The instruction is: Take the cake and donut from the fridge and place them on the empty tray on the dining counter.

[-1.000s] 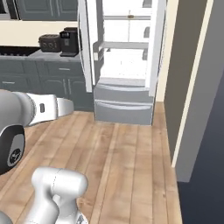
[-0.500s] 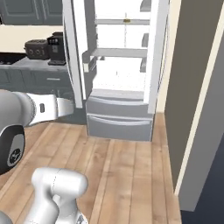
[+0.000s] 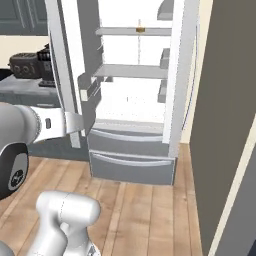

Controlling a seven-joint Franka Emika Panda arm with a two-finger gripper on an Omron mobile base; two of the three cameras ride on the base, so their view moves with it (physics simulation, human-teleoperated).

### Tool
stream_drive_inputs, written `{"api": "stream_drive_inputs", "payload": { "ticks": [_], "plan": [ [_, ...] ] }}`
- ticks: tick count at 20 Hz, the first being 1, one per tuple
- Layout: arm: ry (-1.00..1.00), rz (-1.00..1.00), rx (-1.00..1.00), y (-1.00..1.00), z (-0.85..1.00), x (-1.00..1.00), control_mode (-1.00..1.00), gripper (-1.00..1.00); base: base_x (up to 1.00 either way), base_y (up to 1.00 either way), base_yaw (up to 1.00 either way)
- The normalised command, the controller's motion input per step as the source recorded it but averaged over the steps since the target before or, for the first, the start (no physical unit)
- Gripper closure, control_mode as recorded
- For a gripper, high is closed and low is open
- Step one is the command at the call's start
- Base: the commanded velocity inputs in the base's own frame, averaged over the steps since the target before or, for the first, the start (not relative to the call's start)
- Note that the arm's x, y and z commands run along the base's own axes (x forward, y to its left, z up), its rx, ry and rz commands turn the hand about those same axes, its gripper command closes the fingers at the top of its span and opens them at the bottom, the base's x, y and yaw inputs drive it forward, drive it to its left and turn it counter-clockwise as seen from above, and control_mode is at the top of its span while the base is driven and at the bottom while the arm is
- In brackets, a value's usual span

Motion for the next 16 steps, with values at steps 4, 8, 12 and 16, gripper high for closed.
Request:
{"api": "stream_drive_inputs", "payload": {
  "ticks": [4,8,12,16],
  "plan": [
    [0.00,0.00,0.00,0.00,0.00,0.00,1.00,-1.00,1.00,0.00,0.00],
    [0.00,0.00,0.00,0.00,0.00,0.00,1.00,-1.00,1.00,0.00,0.00],
    [0.00,0.00,0.00,0.00,0.00,0.00,1.00,-1.00,1.00,-0.02,0.00],
    [0.00,0.00,0.00,0.00,0.00,0.00,1.00,-1.00,1.00,-0.13,-0.02]
  ]
}}
